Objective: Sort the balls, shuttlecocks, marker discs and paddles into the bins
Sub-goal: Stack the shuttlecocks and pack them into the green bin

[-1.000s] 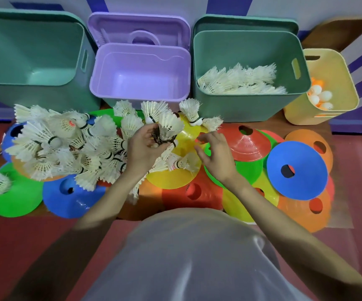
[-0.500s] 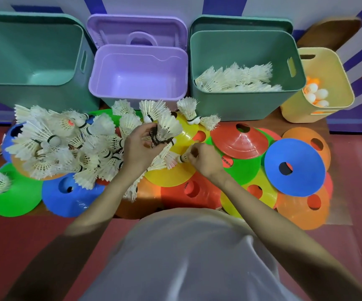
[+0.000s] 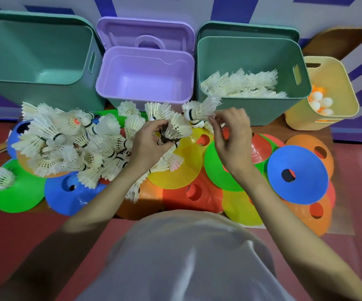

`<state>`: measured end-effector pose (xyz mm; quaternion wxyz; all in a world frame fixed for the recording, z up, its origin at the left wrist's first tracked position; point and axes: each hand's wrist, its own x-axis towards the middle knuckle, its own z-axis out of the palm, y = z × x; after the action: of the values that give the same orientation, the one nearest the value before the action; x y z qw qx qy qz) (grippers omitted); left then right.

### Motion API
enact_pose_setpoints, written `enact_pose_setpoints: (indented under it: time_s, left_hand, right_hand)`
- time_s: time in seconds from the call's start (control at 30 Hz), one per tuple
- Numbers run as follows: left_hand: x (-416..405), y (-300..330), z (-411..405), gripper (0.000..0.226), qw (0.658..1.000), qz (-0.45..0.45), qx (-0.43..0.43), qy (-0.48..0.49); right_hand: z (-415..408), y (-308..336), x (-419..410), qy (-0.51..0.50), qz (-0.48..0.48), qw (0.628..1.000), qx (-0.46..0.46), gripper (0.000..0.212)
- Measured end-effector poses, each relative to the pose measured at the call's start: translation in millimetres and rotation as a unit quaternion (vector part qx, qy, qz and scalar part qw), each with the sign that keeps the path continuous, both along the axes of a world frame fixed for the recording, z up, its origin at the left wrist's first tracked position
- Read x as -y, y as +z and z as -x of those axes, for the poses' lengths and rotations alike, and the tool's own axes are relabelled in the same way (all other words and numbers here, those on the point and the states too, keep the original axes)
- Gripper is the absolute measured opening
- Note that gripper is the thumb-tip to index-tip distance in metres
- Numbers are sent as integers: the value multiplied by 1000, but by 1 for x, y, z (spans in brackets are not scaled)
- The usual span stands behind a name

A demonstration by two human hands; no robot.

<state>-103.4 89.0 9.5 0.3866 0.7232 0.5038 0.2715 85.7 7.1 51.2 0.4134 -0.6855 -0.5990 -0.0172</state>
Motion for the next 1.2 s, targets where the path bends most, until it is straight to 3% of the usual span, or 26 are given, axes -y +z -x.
enact_pose_setpoints:
  time_s: [0.13,0.23,0.37,0.5,0.6,0.7,0.83,0.97,1.2]
  left_hand:
    - [2,3,2,53,1000,-9,17,-15]
    - [3,5,6,54,1000,-10,25,-4]
    - [2,8,19,56,995,31,47,84]
    - [2,7,37,59,986,56,71,141]
    - [4,5,47,61,984,61,72,149]
    - [7,2,51,61,983,65,72,158]
    - [7,-1,55,62,981,64,80,165]
    - [5,3,55,61,981,62,76,168]
    - [1,3,53,60,981,66,76,168]
  right_hand:
    - [7,-11,-9,113,79,990,33,16]
    - [14,-17,-17,168,112,979,1,18]
    - [27,-17,-22,127,67,989,-38,31]
    - [32,-34,-25,86,82,988,-100,22]
    - [34,-57,-30,146,223,962,-56,22]
    - [44,-74,-39,230,332,913,56,46]
    - [60,-84,-57,266,349,883,166,58]
    - [68,-93,-68,263,387,854,229,52]
    - [63,-73,-70,220,399,849,268,35]
